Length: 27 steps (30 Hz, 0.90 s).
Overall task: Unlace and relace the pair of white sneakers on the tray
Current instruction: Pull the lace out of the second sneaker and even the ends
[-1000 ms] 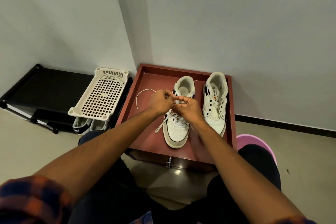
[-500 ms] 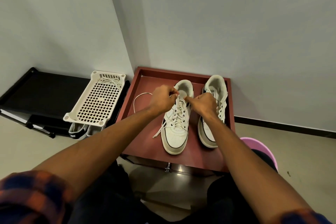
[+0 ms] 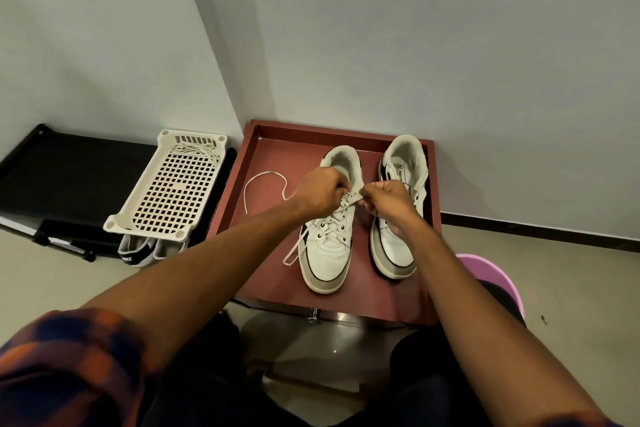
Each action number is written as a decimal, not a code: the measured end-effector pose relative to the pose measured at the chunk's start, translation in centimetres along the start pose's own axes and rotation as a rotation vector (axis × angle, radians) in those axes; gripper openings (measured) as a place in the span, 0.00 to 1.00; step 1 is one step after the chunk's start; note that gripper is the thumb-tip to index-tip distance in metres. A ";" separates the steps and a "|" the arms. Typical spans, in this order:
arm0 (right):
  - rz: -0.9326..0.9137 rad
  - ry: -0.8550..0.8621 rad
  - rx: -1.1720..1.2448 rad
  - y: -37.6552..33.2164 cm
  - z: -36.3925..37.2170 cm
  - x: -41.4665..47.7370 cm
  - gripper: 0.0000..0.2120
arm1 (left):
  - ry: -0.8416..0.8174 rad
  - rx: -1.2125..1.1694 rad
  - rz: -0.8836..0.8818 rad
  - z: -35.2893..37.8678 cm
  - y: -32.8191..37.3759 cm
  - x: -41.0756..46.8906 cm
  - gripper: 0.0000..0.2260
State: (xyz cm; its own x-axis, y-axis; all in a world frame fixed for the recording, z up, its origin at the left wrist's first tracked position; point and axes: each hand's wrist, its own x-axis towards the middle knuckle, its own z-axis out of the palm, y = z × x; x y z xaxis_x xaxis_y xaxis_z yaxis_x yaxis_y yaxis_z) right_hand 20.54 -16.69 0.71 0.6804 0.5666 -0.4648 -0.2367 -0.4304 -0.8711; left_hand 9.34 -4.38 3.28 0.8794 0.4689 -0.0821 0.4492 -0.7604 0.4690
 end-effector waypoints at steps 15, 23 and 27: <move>-0.051 0.004 0.049 0.6 0.5 -0.2 0.12 | 0.043 -0.071 -0.001 0.3 0.2 -0.3 0.06; -0.077 0.047 0.012 -0.1 0.8 -0.6 0.10 | 0.000 -0.002 0.048 -1.0 0.8 0.8 0.08; -0.091 0.061 0.018 0.0 0.7 -0.9 0.11 | -0.050 -0.119 0.013 -2.0 0.4 1.4 0.12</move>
State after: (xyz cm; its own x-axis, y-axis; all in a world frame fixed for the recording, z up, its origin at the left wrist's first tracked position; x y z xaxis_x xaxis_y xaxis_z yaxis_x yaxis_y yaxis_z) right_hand 19.43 -16.68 1.05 0.7404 0.5586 -0.3739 -0.1841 -0.3665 -0.9120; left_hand 10.46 -3.16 5.10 0.8930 0.4342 -0.1183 0.4189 -0.7058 0.5713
